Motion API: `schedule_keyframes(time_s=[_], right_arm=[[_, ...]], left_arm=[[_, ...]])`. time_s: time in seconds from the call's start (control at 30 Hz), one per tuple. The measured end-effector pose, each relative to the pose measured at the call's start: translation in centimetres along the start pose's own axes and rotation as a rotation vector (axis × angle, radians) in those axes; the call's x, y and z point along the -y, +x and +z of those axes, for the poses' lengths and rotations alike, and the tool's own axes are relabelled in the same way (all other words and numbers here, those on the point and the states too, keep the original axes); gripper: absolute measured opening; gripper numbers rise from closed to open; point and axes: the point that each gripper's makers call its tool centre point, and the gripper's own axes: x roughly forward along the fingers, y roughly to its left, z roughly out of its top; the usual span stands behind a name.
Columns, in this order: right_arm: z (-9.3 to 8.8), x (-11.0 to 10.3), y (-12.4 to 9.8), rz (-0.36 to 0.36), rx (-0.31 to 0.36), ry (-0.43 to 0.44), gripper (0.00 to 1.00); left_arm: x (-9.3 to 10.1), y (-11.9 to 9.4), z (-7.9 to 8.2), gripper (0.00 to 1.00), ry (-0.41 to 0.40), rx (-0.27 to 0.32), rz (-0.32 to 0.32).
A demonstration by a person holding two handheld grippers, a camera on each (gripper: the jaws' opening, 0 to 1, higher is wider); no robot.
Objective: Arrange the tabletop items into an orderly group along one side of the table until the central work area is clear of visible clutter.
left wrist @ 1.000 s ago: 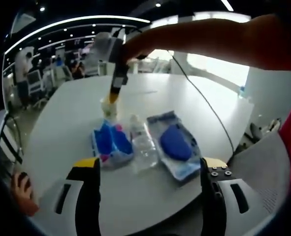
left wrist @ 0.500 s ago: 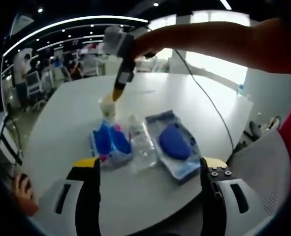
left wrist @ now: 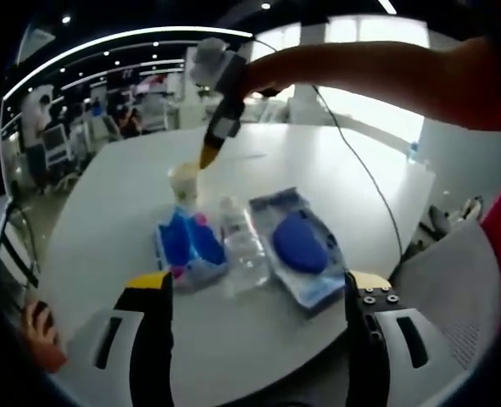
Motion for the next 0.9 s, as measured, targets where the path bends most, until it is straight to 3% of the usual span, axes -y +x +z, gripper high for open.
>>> schedule_keyframes(time_s=[0.57,0.67,0.77,0.9], right_arm=[[-2.9,0.1,-1.2,-0.034,0.101,0.093,0.51],[-2.8,0.7,-1.6,-0.068,0.158,0.131,0.60],[-3.3,0.2,-2.3,-0.050,0.177,0.155,0.56],[-3.8,0.1,-3.0,-0.065,0.208,0.170,0.58]], left_arm=[[0.3,0.4,-0.1,0.81,0.017,-0.011,-0.006],[0.3,0.4,-0.1,0.81,0.019,-0.012,-0.006],[0.4,0.5,0.0,0.81,0.022,-0.014,-0.008],[0.5,0.6,-0.1,0.81,0.027,-0.021,-0.012]])
